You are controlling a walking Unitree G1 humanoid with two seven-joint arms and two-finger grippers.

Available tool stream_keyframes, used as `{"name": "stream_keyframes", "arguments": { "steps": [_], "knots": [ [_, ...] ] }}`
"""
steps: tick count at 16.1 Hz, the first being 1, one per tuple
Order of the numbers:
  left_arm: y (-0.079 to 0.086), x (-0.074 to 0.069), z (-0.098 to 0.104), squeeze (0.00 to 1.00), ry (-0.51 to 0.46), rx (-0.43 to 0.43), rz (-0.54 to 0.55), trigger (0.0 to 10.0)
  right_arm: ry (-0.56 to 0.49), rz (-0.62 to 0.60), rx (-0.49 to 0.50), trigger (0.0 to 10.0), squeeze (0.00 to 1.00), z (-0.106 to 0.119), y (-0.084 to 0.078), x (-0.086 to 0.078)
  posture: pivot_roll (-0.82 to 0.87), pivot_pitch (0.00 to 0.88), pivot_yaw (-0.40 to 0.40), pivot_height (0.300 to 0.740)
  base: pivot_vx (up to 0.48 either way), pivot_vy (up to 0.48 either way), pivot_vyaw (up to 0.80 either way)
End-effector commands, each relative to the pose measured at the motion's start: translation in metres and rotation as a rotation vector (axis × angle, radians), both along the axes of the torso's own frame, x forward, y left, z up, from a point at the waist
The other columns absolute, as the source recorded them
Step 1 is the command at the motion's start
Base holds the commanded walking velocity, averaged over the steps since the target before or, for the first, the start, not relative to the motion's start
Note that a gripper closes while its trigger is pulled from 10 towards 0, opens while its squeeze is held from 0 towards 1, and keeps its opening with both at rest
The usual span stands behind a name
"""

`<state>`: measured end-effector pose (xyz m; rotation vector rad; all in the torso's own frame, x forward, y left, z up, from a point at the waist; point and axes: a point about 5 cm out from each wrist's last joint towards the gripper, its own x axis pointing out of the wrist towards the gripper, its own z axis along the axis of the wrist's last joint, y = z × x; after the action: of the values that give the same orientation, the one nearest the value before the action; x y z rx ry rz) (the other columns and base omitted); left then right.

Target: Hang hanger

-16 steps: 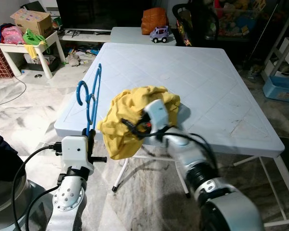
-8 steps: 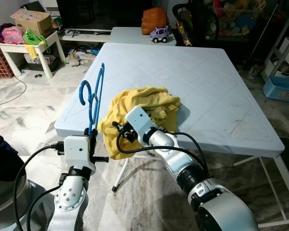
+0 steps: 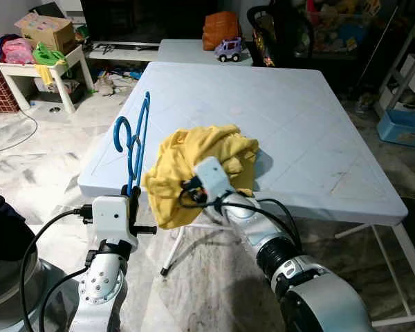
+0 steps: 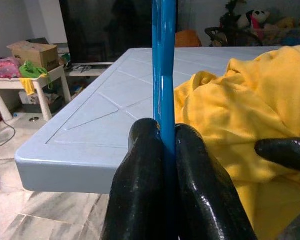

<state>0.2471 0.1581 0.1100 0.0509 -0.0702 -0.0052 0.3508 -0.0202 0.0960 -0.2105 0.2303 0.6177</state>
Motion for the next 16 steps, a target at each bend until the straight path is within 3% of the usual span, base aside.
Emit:
{"name": "stream_keyframes", "arguments": {
  "steps": [1,5,6,10,11,12,16],
  "knots": [
    [-0.002,0.001,0.006,0.0,-0.022,0.005,0.0,10.0,0.049,-0.037,-0.001,0.0,0.0,-0.004,-0.004,0.002,0.14,0.0,-0.04,0.74,0.0,0.0,0.0],
    [-0.002,0.0,0.006,0.0,-0.022,0.004,0.002,10.0,0.091,-0.106,0.021,0.0,0.0,-0.006,-0.01,0.004,0.14,0.0,-0.04,0.74,0.0,0.0,0.0],
    [-0.002,0.0,0.006,0.0,-0.023,0.004,0.004,10.0,0.167,-0.224,0.123,0.0,0.0,-0.005,-0.019,0.009,0.15,0.0,-0.041,0.74,0.0,0.0,0.0],
    [-0.002,0.001,0.006,0.0,-0.022,0.005,0.0,10.0,0.223,-0.465,0.316,0.0,0.0,0.014,-0.047,0.028,0.14,0.0,-0.033,0.74,0.0,0.0,0.0],
    [-0.003,0.002,0.007,0.0,-0.023,0.003,-0.003,10.0,0.259,-0.532,0.423,0.0,0.0,0.02,-0.053,0.033,0.14,0.0,-0.033,0.74,0.0,0.0,0.0],
    [-0.005,0.003,0.007,0.0,-0.025,0.0,-0.007,10.0,0.24,-0.657,0.553,0.0,0.0,0.04,-0.074,0.045,0.14,0.0,-0.032,0.74,0.0,0.0,0.0],
    [-0.006,0.005,0.007,0.0,-0.022,-0.03,0.009,10.0,0.125,-0.837,0.788,0.0,0.0,0.101,-0.116,0.068,0.14,0.0,-0.044,0.74,0.0,0.0,0.0]
  ]
}}
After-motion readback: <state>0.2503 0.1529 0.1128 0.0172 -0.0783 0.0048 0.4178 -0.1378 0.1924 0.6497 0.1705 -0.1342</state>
